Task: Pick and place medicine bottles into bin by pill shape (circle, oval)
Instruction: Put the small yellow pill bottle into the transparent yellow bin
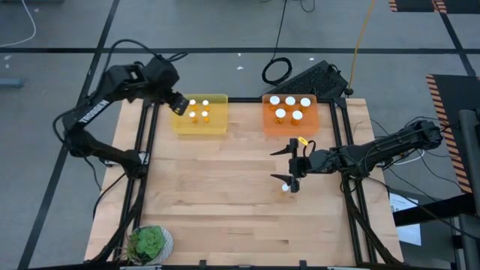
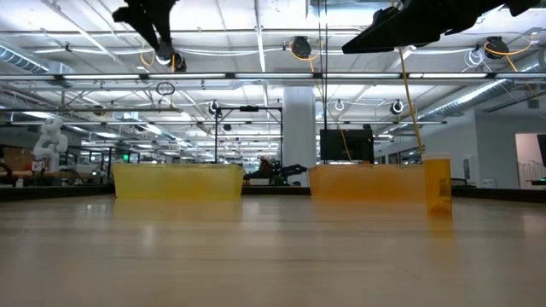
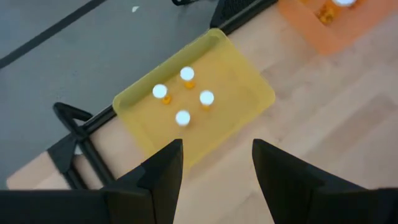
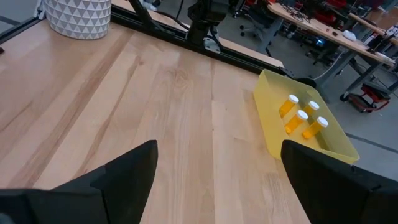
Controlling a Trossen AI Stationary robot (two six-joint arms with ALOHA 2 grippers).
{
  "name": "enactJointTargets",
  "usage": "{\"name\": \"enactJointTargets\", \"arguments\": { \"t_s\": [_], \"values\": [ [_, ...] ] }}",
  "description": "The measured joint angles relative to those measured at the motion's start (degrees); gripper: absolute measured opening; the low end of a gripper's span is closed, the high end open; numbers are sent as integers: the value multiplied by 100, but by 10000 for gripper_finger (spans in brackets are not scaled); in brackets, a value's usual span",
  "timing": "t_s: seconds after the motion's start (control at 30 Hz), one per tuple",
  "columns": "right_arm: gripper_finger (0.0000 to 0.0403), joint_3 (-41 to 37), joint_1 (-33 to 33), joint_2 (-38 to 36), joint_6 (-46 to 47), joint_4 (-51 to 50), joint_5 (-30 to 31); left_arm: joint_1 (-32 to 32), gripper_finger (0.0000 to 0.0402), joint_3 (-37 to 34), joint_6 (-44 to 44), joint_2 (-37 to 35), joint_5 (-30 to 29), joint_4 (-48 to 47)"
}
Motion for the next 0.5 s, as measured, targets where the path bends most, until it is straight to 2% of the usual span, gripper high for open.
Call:
{"name": "enactJointTargets", "arguments": {
  "t_s": [0.2, 0.5],
  "values": [
    [338, 0, -1, 0, 2, 0, 2, -330, 198, 511, 49, 0, 11, -538],
    [338, 0, -2, 0, 442, 0, 3, -1101, 198, 549, 170, 2, -4, -457]
  ]
}}
